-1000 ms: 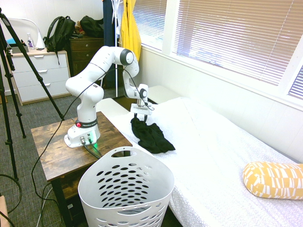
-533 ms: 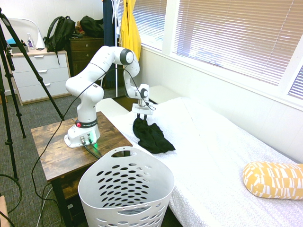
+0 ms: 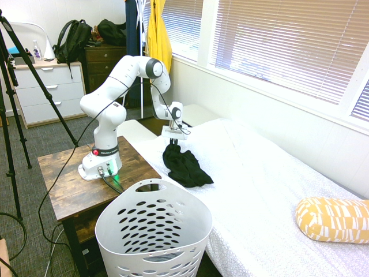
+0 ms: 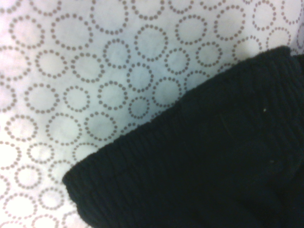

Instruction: Put my clothes in the laundry bag

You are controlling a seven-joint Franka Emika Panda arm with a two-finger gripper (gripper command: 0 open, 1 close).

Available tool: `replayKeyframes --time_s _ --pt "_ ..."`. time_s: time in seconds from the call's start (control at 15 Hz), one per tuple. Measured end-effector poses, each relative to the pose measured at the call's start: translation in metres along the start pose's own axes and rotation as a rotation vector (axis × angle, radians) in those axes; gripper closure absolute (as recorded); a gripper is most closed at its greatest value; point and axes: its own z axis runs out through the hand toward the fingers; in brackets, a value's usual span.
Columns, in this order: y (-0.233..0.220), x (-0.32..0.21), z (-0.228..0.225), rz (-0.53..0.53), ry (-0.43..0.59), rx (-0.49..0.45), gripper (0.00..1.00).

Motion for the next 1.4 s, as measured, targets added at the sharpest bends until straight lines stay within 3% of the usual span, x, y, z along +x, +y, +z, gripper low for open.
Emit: replayKeyframes --time_s 0.2,0.47,0.87,1.4 --pt "0.02 0.002 -0.028 0.013 -0.061 -0.011 1.0" --pt "0.072 0.018 -0.083 0.046 -0.07 -0.026 1.0" --pt "0.215 0.034 -0.217 0.107 -0.029 -0.117 1.0" --pt "0.415 -0.013 -0.325 0.236 0.011 -0.246 1.0"
